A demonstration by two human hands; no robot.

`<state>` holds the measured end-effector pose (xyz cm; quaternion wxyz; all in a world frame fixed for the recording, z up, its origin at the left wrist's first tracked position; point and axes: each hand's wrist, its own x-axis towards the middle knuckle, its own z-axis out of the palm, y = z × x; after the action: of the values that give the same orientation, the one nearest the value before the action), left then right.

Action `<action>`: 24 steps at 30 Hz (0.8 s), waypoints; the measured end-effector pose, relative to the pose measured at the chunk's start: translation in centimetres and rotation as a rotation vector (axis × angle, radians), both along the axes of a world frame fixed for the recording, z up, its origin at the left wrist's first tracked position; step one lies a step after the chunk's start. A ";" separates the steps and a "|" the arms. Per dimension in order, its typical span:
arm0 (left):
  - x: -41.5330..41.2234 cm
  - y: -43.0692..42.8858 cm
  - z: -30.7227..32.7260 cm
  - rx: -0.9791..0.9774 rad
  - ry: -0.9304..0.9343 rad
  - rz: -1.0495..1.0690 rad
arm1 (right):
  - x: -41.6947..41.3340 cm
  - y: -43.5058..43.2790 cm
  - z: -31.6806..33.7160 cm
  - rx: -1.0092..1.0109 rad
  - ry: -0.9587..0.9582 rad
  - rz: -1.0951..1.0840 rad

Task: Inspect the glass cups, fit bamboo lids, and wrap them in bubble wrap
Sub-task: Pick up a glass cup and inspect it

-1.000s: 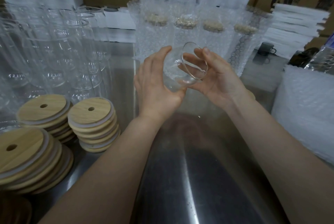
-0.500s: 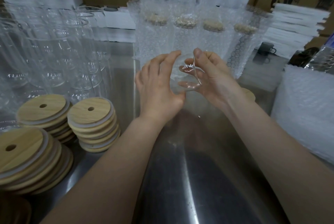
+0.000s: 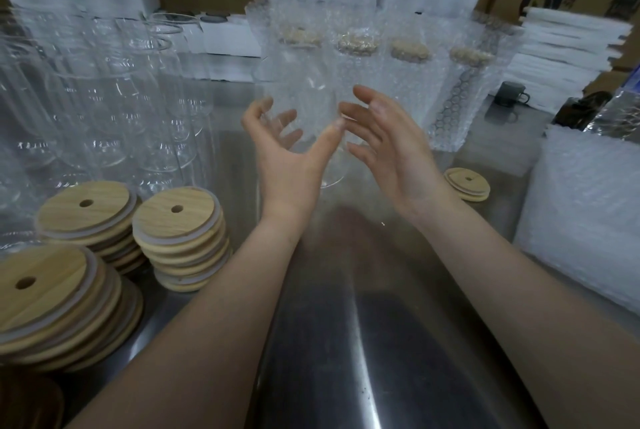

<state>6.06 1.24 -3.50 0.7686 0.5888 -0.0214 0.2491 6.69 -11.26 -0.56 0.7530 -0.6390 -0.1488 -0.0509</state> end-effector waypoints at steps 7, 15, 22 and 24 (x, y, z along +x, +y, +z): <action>0.8 1.0 0.5 -0.506 0.275 -0.450 | -0.5 0.6 -1.3 -0.374 -0.264 -0.013; 1.0 1.2 0.0 -0.743 0.284 -0.737 | -0.3 0.5 -1.4 -0.753 -0.577 -0.120; 0.9 1.4 0.2 -0.680 0.303 -0.838 | -0.9 0.5 -1.1 -0.863 -0.581 -0.230; 1.0 1.4 0.2 -0.643 0.306 -0.831 | -1.1 0.7 -1.1 -0.861 -0.585 -0.274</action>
<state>7.03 2.62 -3.27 0.9379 0.2957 -0.0629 -0.1701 5.55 -10.60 -1.63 0.3366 -0.8626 -0.2749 -0.2591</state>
